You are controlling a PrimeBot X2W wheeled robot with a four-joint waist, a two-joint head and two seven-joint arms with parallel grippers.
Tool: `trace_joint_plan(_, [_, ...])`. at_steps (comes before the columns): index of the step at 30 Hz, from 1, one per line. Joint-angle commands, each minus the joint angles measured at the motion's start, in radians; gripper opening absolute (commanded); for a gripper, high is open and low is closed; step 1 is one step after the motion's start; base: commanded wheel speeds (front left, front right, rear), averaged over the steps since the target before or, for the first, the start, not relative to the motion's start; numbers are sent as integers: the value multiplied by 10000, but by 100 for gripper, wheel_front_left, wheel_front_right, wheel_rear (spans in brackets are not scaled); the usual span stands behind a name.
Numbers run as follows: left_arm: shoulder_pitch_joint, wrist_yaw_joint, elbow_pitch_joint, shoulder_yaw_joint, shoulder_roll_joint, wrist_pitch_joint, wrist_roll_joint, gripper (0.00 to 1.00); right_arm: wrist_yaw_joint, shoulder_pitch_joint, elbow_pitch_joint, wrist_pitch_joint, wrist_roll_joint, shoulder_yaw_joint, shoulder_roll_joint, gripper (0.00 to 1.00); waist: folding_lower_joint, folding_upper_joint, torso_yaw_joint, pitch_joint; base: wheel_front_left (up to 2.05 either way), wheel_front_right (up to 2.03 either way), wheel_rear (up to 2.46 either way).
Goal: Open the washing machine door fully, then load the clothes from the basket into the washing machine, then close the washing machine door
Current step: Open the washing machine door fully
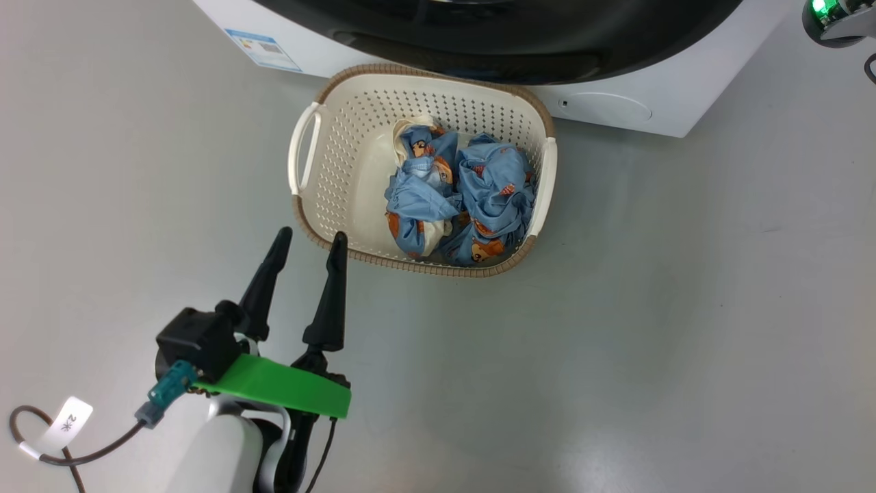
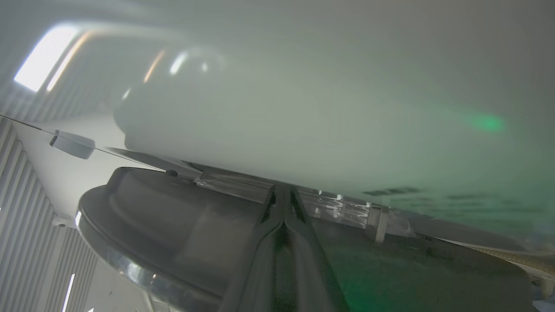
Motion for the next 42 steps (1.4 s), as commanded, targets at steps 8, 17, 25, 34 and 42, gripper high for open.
trace_joint_plan(8, [-35, 75, -146, 305, 187, -65, -52, 100, 17, 636, -628, 422, -439, 606, 344, 0, 0, 0, -40, -354, 0, 0, 0])
trace_joint_plan(17, [252, 46, -9, 424, 187, -65, 136, 100, 17, 1607, -1107, 778, -428, 1007, 631, 0, 0, 0, -262, -961, 0, 0, 0])
trace_joint_plan(25, [766, -12, 99, 629, 187, -65, 369, 100, 17, 2660, -1523, 1032, -371, 1298, 851, 0, 0, 0, -495, -1642, 0, 0, 0])
trace_joint_plan(34, [1237, -86, 184, 841, 187, -65, 531, 100, 17, 3793, -2049, 1378, -321, 1682, 1112, 0, 0, 0, -501, -2384, 0, 0, 0])
trace_joint_plan(42, [1670, -118, 151, 923, 187, -65, 590, 100, 17, 4695, -2592, 1594, -301, 2042, 1468, 0, 0, 0, -365, -2861, 0, 0, 0])
